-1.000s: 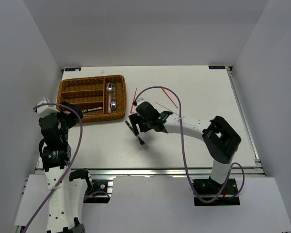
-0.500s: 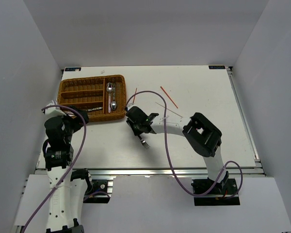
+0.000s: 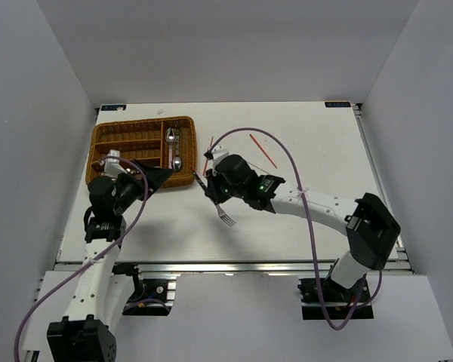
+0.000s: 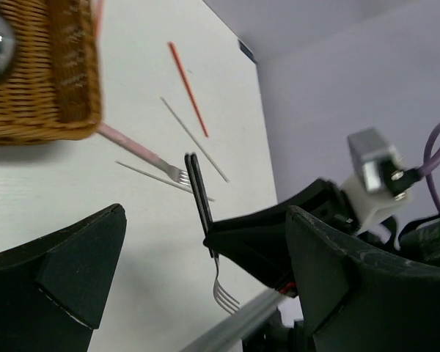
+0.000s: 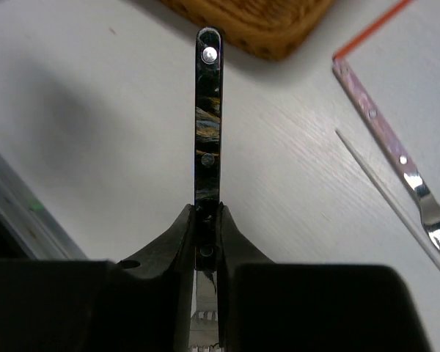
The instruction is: Sort the eating utensils into containers
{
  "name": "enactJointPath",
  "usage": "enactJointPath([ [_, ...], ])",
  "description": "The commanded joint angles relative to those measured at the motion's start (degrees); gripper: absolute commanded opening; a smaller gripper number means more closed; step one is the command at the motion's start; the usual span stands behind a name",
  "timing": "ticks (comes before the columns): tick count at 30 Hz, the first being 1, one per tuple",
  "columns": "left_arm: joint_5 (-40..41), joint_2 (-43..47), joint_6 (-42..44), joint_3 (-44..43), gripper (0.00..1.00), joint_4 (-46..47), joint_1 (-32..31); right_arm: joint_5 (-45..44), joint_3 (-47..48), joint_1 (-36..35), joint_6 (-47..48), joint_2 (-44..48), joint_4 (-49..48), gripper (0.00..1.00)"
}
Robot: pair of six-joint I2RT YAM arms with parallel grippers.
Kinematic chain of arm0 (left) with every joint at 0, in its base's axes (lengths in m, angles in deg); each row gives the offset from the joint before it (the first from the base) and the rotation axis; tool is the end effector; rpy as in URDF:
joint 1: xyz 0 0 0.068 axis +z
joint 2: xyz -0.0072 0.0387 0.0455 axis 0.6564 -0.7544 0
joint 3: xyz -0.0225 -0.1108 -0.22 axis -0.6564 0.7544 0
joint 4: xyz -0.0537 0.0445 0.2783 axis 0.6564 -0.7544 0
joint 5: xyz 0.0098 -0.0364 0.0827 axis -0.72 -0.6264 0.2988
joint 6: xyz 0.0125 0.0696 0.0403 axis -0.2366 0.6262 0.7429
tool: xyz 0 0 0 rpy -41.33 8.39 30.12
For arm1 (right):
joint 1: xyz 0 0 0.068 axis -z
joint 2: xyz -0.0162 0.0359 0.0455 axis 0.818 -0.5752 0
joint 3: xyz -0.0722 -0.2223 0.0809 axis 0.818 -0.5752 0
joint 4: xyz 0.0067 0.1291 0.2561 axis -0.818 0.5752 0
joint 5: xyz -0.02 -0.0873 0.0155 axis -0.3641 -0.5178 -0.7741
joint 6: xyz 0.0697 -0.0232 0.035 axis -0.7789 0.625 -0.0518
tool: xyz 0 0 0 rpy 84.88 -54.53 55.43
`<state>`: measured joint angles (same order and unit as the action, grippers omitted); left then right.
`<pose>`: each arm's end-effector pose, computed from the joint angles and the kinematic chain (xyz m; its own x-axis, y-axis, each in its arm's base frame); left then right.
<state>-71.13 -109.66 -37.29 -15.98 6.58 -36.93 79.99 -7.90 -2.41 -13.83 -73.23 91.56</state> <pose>0.2529 -0.0196 0.2319 -0.5108 -0.6975 -0.5026 0.0906 0.5377 -0.8383 0.2353 0.3545 0.2057 -0.5137 -0.2414 -0.8233 -0.6712 0.7108 0.2104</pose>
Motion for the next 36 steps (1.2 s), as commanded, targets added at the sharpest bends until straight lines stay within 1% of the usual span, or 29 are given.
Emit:
enactJointPath([
  [1, -4.1, -1.5, -2.9, -2.8, 0.98, 8.2, -3.5, 3.6, 3.8, -0.3, -1.2, 1.6, -2.1, 0.0],
  [3, -2.1, -2.5, -1.3, -3.9, 0.98, 6.5, -7.1, 4.3, 4.1, -0.2, -2.6, 2.5, -2.6, 0.0],
  [5, -0.7, -3.7, -0.4, -4.4, 0.98, 6.0, -8.5, 4.7, 4.0, -0.3, -3.3, 3.3, -4.0, 0.0],
  [7, -0.3, -4.6, -0.3, -4.0, 0.97, 6.4, -9.2, 7.2, 4.8, -0.3, -3.7, 3.6, -4.0, 0.0],
  [8, 0.3, -5.6, -0.2, -4.0, 0.93, 6.2, -10.0, 7.3, 4.9, -0.4, -3.7, 3.7, -4.1, 0.0],
  [14, 4.0, -9.0, 0.0, -3.1, 0.86, 6.5, -12.2, 8.5, 5.7, -1.1, -4.0, 4.2, -4.6, 0.0],
  [17, 4.7, -11.1, -1.1, -2.8, 0.8, 8.1, -13.2, 8.8, 6.1, -1.5, -3.9, 4.0, -4.6, 0.0],
  [18, 4.6, -11.8, -1.8, -2.7, 0.72, 10.4, -13.5, 9.0, 6.2, -1.6, -3.8, 3.8, -4.6, 0.0],
  [20, 4.6, -12.6, -3.5, -2.8, 0.67, 12.9, -13.9, 10.6, 6.6, -1.6, -3.4, 3.1, -5.9, 0.0],
  [22, 5.4, -14.4, -5.0, -2.9, 0.56, 15.8, -14.3, 11.9, 6.3, -1.6, -3.4, 2.5, -7.7, 0.0],
  [24, 4.3, -16.4, -6.3, -2.9, 0.39, 18.9, -14.6, 11.7, 6.5, -1.6, -3.4, 2.3, -7.9, 0.0],
  [25, 3.8, -18.0, -7.1, -2.9, 0.19, 19.7, -14.7, 11.6, 6.5, -1.6, -3.4, 2.3, -8.2, 0.0],
  [26, 3.9, -18.5, -7.1, -3.0, 0.12, 19.8, -14.8, 11.2, 6.4, -1.5, -3.3, 2.3, -8.3, 0.0],
  [28, 4.4, -19.2, -6.3, -3.8, 0.01, 19.1, -14.8, 10.5, 6.3, -1.2, -2.7, 2.6, -8.3, 0.0],
  [29, 6.0, -19.9, -5.6, -4.5, 0.0, 17.7, -14.8, 10.3, 6.1, -1.0, -2.7, 3.0, -8.4, 0.01],
  [30, 8.0, -20.2, -4.7, -6.7, 0.0, 13.2, -14.8, 9.6, 5.0, -0.3, -3.3, 3.5, -8.4, 0.34],
  [32, 13.8, -20.6, -2.4, -9.7, 0.0, 7.4, -14.2, 7.7, 2.9, 0.7, -4.5, 6.2, -9.5, 0.68],
  [33, 20.8, -21.0, -2.3, -11.1, 0.0, 2.4, -13.7, 7.3, 1.6, 2.2, -5.0, 7.4, -9.9, 0.89],
  [34, 24.7, -21.3, -3.5, -13.5, 0.0, 0.4, -12.9, 6.3, -1.5, 3.0, -6.2, 10.2, -10.3, 0.89],
  [35, 28.3, -21.6, -5.0, -14.4, 0.0, -2.1, -10.4, 6.0, -3.1, 4.5, -6.6, 11.8, -11.1, 0.89],
  [36, 34.2, -22.0, -6.8, -14.9, 0.0, -3.6, -8.7, 5.9, -4.6, 5.1, -7.0, 13.2, -11.4, 0.89],
])
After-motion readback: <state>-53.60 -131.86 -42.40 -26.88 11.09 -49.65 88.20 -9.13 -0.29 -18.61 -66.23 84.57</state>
